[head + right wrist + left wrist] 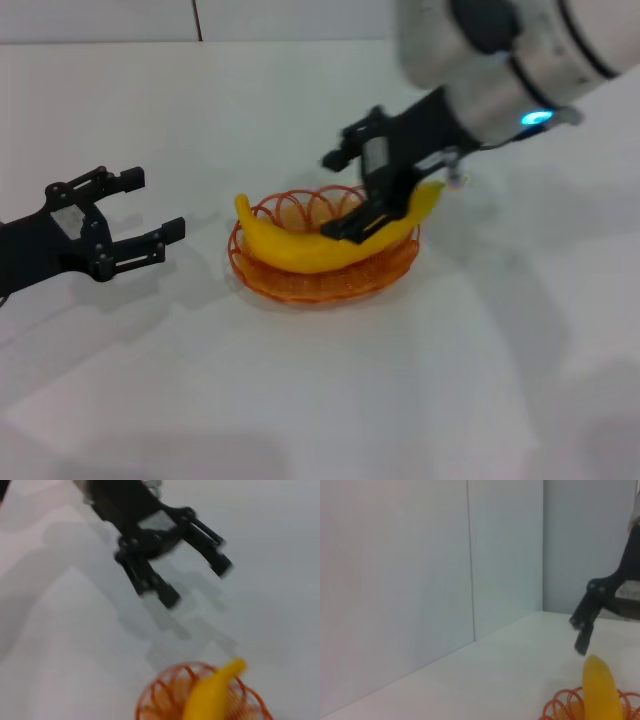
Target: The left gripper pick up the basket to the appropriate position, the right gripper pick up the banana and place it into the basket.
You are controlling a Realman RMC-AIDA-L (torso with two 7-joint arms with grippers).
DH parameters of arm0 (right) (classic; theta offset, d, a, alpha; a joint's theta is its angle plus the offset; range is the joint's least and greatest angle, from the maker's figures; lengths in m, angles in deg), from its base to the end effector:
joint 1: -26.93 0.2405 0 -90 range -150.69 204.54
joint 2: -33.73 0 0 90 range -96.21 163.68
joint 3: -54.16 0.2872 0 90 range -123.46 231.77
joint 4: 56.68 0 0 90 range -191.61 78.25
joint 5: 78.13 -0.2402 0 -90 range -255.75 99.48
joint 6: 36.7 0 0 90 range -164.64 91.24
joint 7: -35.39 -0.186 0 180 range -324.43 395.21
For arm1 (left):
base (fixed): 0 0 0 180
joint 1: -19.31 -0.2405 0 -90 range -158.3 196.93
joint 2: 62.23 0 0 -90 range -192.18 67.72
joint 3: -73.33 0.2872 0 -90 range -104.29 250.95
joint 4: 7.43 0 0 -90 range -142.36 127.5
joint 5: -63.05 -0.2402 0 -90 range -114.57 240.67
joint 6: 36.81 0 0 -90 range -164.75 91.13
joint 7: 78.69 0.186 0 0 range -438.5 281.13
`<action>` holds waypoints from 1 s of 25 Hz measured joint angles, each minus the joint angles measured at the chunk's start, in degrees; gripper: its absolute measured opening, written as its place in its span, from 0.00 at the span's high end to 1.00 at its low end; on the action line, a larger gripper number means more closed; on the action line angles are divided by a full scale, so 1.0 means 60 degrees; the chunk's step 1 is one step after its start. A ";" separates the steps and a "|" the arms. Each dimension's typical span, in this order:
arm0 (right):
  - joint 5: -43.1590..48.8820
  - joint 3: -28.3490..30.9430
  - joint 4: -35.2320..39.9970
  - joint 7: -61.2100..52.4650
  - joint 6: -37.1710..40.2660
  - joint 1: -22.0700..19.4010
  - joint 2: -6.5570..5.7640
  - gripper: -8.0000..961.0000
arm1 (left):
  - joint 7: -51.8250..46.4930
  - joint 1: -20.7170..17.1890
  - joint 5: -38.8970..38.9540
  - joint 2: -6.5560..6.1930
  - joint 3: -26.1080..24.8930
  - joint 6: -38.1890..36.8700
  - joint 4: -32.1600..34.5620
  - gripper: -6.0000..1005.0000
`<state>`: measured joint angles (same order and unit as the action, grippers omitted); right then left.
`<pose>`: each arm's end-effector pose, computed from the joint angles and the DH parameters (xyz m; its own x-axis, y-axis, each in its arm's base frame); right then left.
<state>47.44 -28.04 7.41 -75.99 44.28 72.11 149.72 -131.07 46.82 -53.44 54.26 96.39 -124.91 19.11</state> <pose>0.1281 0.4326 -0.0883 0.9925 -0.0374 0.1166 -0.0227 -0.9919 -0.1247 -0.3424 0.3668 -0.0312 0.8322 0.1080 0.5439 0.3761 -0.8307 -0.4105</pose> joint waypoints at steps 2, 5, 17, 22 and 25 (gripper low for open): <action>0.0208 0.0615 0.0451 0.0054 0.0371 -0.0510 0.0001 0.12 | 0.0000 -0.0010 0.0019 -0.0003 -0.0003 0.0008 0.0000 0.14; 0.0221 0.1574 0.0807 0.0337 0.0822 -0.1242 -0.0005 0.12 | 0.0000 -0.0016 0.0041 -0.0006 -0.0007 0.0009 0.0000 0.14; -0.1335 0.5824 -0.1084 0.4144 0.2546 -0.3299 0.0002 0.13 | -0.0001 -0.0040 -0.0068 -0.0018 0.0143 -0.0096 0.0000 0.14; -0.1336 0.6461 -0.2178 0.5483 0.2691 -0.3301 -0.0004 0.13 | -0.0198 -0.0126 -0.0838 -0.0063 0.0385 -0.0468 0.0130 0.14; -0.1328 0.6555 -0.2509 0.5943 0.2670 -0.3317 -0.0007 0.13 | -0.0340 -0.0299 -0.0989 -0.0135 0.0335 -0.0660 0.0217 0.14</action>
<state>39.47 11.29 -7.64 -40.33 60.30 52.21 149.68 -133.11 45.03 -59.37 53.44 98.40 -128.87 20.42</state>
